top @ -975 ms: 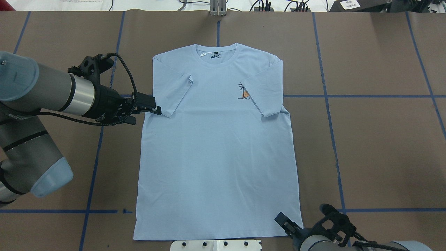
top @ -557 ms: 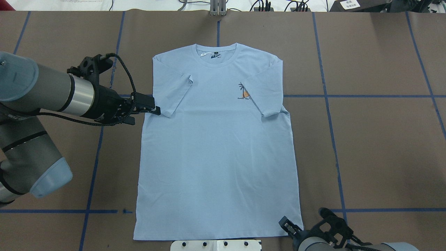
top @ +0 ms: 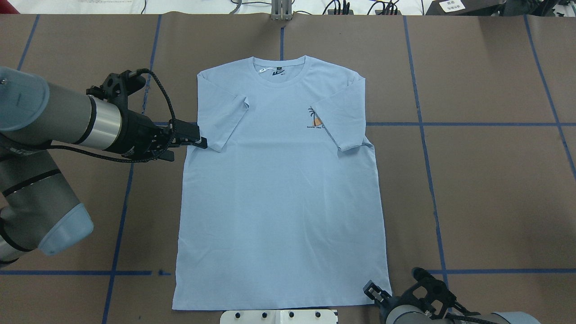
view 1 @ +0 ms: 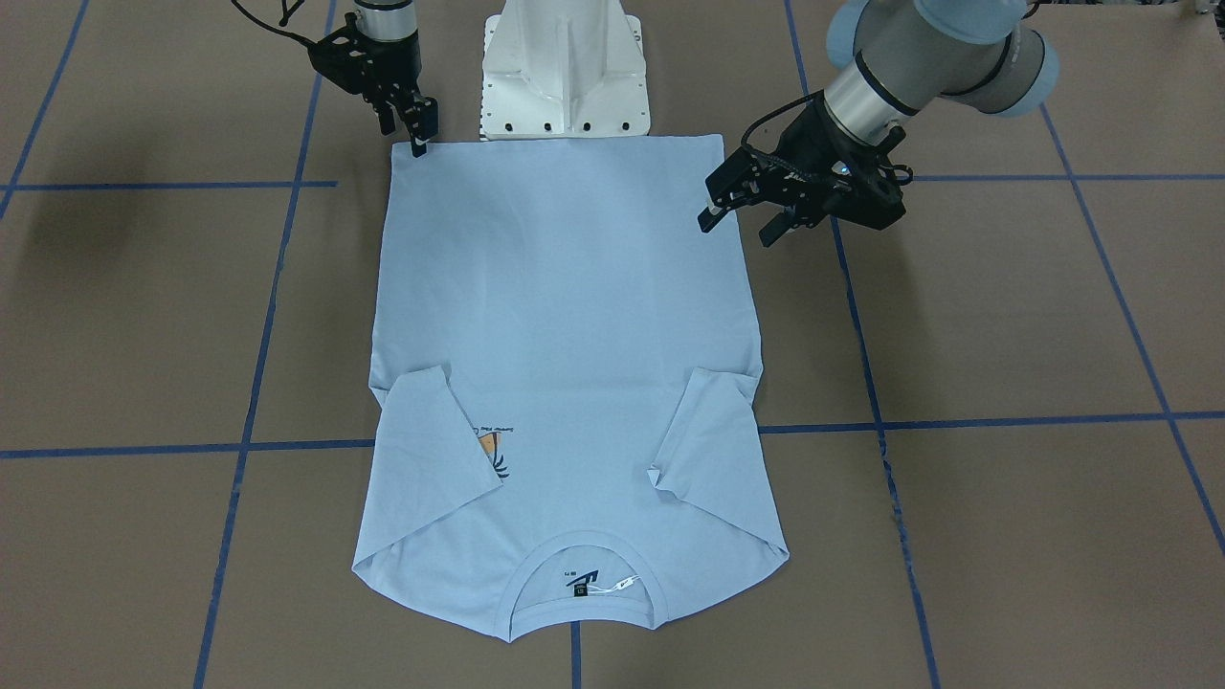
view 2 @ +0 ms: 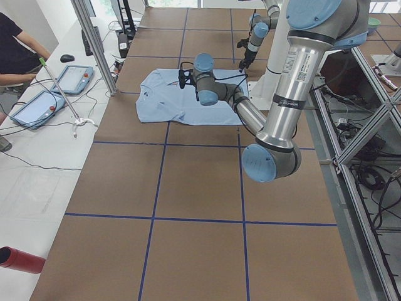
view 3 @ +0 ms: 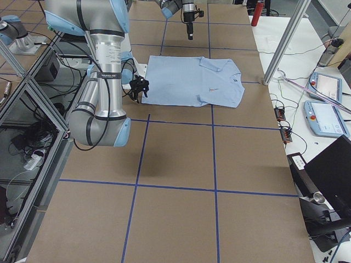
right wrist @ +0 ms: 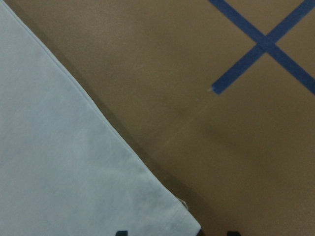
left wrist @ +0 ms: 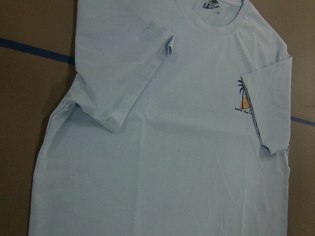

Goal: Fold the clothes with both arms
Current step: 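Move the left gripper to the other near hem corner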

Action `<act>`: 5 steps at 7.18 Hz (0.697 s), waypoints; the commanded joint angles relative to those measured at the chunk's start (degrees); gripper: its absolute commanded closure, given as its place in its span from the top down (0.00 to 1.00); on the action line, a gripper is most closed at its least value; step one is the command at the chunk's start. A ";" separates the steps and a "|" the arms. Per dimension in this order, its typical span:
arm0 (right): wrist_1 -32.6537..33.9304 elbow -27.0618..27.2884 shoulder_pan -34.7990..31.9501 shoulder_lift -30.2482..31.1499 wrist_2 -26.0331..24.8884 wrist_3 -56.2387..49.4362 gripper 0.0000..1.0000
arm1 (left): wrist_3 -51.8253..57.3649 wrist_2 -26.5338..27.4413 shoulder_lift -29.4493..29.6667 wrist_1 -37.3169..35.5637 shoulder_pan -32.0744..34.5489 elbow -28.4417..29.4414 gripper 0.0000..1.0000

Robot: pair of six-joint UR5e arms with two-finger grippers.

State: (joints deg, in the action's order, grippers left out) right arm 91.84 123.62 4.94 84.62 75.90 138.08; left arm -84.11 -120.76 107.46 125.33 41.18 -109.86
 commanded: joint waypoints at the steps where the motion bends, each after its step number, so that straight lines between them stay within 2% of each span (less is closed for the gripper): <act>1: 0.09 -0.14 0.07 0.02 0.13 -0.01 0.65 | 0.00 0.00 -0.15 0.00 0.13 -0.09 0.99; 2: 0.09 -0.66 0.07 0.02 0.21 -0.01 0.57 | 0.00 0.00 -0.15 -0.09 0.13 -0.35 0.99; 4: 0.09 -0.66 0.06 -0.07 0.57 -0.01 0.55 | 0.00 0.00 -0.41 0.00 0.39 -0.53 0.99; 5: 0.00 -0.66 -0.02 -0.51 0.57 -0.01 0.36 | 0.00 0.09 -0.41 -0.09 0.39 -0.53 0.99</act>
State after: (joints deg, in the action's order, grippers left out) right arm 91.89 122.99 4.97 84.47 76.40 138.07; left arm -84.11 -120.74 107.10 125.31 41.50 -110.34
